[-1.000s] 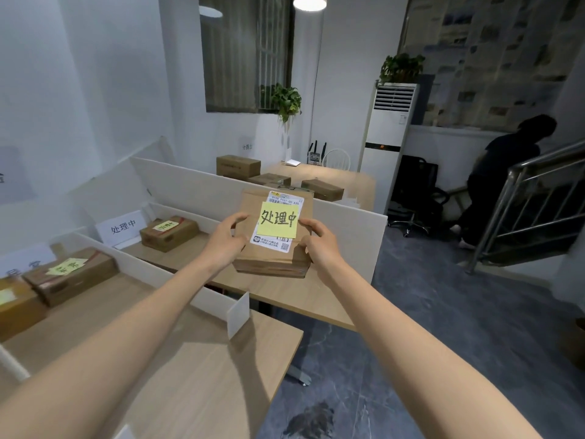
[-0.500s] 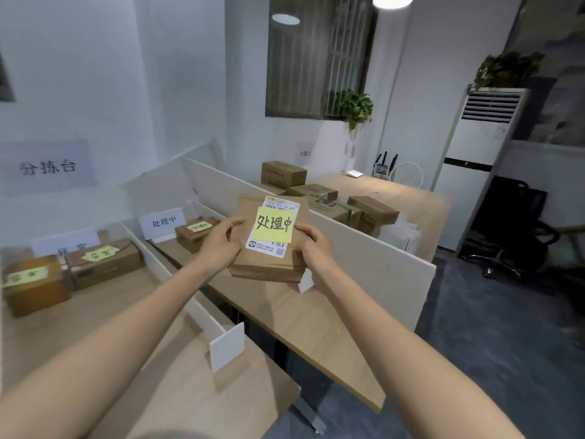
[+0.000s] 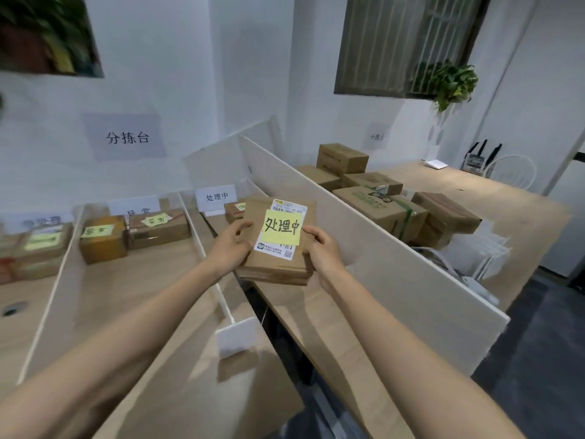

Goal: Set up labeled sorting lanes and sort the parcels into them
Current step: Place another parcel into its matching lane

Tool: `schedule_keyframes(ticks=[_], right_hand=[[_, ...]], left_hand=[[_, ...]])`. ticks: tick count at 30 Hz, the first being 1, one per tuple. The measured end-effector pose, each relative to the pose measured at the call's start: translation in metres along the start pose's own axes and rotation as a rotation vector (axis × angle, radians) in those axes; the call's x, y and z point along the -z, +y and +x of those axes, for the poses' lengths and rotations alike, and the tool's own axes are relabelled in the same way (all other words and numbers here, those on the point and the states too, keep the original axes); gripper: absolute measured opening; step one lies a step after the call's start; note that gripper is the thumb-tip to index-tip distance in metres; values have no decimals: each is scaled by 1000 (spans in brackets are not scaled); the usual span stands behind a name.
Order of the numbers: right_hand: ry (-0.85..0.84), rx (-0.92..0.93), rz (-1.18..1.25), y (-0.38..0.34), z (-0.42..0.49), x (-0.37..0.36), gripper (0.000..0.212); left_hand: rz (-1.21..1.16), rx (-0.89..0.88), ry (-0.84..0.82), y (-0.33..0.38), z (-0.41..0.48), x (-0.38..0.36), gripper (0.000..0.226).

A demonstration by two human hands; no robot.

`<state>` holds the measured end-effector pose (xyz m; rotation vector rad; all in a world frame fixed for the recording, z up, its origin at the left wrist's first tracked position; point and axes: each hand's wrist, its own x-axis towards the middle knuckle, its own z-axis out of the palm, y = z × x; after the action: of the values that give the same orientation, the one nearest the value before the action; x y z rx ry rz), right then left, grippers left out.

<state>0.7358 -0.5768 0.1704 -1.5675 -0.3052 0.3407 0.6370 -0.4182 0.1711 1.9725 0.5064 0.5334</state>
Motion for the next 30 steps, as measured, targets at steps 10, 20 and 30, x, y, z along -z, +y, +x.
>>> schedule_keyframes(ticks=[10,20,30], right_hand=[[-116,-34,25,9,76,-28,28],[-155,-48,-23,6,164,-73,27],[-211,-70,-92,35,227,-113,23]], left_hand=[[-23,92,88,-31,69,-1,50],[10,134,104,-55,144,14,52],[21,227,156,-92,182,19,49]])
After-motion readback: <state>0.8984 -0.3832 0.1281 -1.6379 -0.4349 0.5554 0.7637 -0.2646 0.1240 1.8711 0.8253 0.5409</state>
